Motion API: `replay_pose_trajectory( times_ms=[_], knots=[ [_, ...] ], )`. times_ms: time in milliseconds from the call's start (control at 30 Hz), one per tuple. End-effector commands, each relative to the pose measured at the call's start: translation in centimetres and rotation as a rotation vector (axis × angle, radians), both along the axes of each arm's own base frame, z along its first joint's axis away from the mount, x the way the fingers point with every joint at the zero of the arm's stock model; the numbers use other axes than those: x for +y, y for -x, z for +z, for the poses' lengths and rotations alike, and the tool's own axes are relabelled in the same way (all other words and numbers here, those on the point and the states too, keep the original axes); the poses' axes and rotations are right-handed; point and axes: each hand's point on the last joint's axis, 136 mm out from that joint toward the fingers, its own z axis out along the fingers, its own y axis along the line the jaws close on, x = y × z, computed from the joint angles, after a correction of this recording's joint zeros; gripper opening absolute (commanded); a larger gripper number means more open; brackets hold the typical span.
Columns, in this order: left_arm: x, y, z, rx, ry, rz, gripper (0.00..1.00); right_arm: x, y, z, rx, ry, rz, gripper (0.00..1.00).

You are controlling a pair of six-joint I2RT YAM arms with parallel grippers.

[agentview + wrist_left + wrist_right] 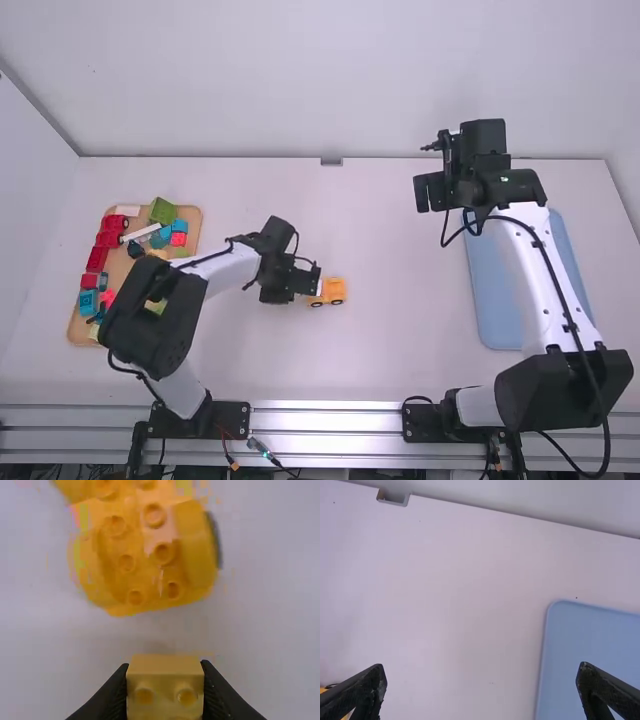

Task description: Assemble lego blocks to make yellow taxi

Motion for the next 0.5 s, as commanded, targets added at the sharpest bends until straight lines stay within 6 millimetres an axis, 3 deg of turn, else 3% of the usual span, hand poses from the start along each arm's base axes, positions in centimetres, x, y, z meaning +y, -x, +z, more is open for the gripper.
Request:
replay_pose_trajectory(
  times_ms=[0,167,467],
  knots=[
    [0.9,0.5,-0.8,0.065,0.033,0.080,0.02,0.1,-0.5,0.9,-0.019,-0.004,-0.003,0.99],
    [1.5,0.3,-0.5,0.092,0.090,0.112,0.02,0.1,-0.5,0.9,-0.019,-0.004,-0.002,0.99],
    [0.2,2.2,0.0,0.120,0.164,-0.067,0.20,0.1,-0.5,0.9,-0.019,-0.004,-0.003,0.99]
  ],
)
